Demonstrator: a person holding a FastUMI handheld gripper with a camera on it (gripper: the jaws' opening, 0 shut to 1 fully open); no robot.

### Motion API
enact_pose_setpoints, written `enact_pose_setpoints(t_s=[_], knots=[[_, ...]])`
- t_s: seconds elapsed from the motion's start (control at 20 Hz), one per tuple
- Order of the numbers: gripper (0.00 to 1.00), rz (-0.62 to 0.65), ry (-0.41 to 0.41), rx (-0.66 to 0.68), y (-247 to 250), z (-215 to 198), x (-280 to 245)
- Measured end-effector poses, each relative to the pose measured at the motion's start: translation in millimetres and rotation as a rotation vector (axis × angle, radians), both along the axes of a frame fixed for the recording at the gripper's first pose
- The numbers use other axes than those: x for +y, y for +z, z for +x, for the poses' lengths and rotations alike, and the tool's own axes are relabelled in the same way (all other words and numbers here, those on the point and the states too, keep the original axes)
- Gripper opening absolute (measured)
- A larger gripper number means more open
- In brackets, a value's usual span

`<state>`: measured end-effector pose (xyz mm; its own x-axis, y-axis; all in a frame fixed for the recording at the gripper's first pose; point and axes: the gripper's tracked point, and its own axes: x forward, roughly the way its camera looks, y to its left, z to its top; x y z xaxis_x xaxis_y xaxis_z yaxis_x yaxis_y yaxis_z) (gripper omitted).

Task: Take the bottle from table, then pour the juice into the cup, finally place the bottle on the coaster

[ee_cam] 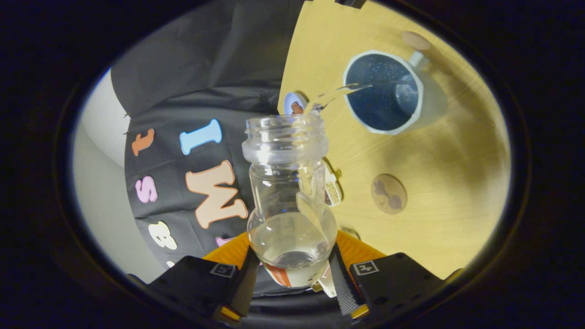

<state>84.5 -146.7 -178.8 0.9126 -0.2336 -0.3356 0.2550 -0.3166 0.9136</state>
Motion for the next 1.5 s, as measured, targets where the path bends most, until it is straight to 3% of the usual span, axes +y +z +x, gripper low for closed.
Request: enact_pose_setpoints(t_s=[1.5], knots=[[0.77,0.078,-0.043,-0.045,14.6,10.3,-0.6]])
